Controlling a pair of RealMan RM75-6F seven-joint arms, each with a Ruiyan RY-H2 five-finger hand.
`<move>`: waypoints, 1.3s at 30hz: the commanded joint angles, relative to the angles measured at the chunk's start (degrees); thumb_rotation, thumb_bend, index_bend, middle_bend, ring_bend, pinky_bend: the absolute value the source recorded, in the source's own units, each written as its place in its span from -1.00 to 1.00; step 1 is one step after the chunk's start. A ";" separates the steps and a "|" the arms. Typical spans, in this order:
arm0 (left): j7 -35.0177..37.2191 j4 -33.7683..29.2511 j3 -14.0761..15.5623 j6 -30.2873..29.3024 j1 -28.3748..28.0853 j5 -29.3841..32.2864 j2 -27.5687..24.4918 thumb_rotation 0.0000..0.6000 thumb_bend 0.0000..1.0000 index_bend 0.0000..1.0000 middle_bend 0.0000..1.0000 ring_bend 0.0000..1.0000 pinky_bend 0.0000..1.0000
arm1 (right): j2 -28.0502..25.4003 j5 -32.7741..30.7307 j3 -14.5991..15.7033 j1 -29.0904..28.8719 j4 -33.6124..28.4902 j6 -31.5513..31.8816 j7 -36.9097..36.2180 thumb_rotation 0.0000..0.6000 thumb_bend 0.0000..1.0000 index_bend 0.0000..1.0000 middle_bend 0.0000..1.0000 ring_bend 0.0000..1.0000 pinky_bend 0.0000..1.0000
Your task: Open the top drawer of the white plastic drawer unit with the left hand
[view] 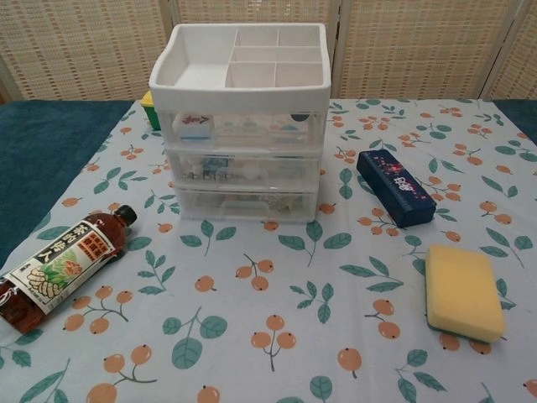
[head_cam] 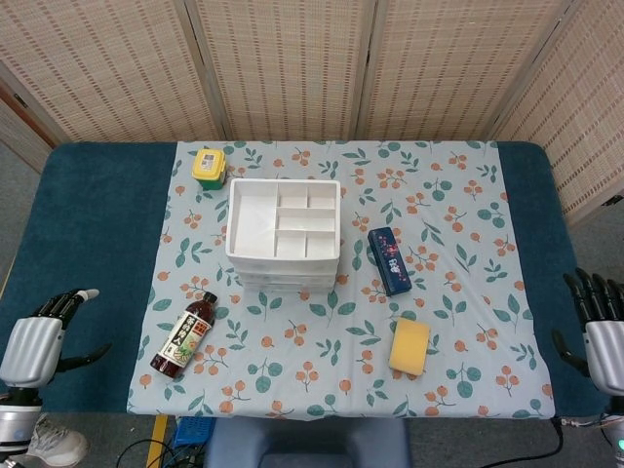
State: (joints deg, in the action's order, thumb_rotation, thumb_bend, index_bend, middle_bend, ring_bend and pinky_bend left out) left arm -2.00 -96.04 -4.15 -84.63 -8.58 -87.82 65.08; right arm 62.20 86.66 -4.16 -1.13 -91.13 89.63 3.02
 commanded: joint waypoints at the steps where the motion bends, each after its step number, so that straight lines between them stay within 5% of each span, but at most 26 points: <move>1: 3.12 0.12 -0.69 0.74 -1.57 -1.39 0.93 1.00 -0.77 -0.42 -0.32 -0.30 -0.15 | -0.36 0.04 -0.36 -0.08 -0.38 0.34 0.21 1.00 -0.22 -1.00 -0.99 -0.98 -0.95; 7: 10.85 0.33 -1.16 2.63 -4.70 -4.06 3.01 1.00 -0.77 -0.16 0.21 0.17 0.19 | -0.92 -0.34 -0.74 -0.48 -1.43 -0.20 0.98 1.00 -0.22 -1.00 -0.99 -0.98 -0.95; 10: 13.87 0.85 -1.35 3.12 -5.93 -5.15 3.87 1.00 -0.77 -0.06 0.43 0.39 0.70 | -1.04 -0.32 -0.79 -0.60 -1.68 -0.34 1.13 1.00 -0.22 -1.00 -0.99 -0.98 -0.95; 13: 19.34 1.71 -1.28 5.20 -9.26 -8.01 6.84 1.00 -0.77 -0.03 0.64 0.64 1.00 | -1.28 -0.70 -0.85 -0.71 -2.07 -0.78 1.31 1.00 -0.22 -1.00 -0.99 -0.98 -0.95; 20: 24.09 1.82 -0.07 11.26 -14.34 -9.07 11.25 1.00 -0.74 -0.05 0.99 1.00 1.00 | -1.53 -1.15 -0.95 -0.67 -2.14 -0.95 0.88 1.00 -0.22 -1.00 -0.99 -0.98 -0.95; 32: 37.80 0.02 1.29 22.06 -21.19 -4.38 17.86 1.00 -0.70 -0.45 1.00 1.00 1.00 | -2.52 -1.78 -2.25 -1.15 -2.65 -0.49 1.09 1.00 -0.22 -1.00 -0.99 -0.98 -0.95; 39: 43.68 -0.28 -0.29 25.92 -23.10 2.03 24.50 1.00 -0.60 -0.63 1.00 1.00 1.00 | -2.96 -1.74 -2.79 -1.77 -2.84 -0.69 1.37 1.00 -0.22 -1.00 -0.99 -0.98 -0.95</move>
State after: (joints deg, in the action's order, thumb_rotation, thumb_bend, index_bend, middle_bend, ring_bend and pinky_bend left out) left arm 40.12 -96.05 -3.73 -60.06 -30.95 -87.94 87.49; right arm 59.27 84.94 -6.92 -2.88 -93.95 88.93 4.36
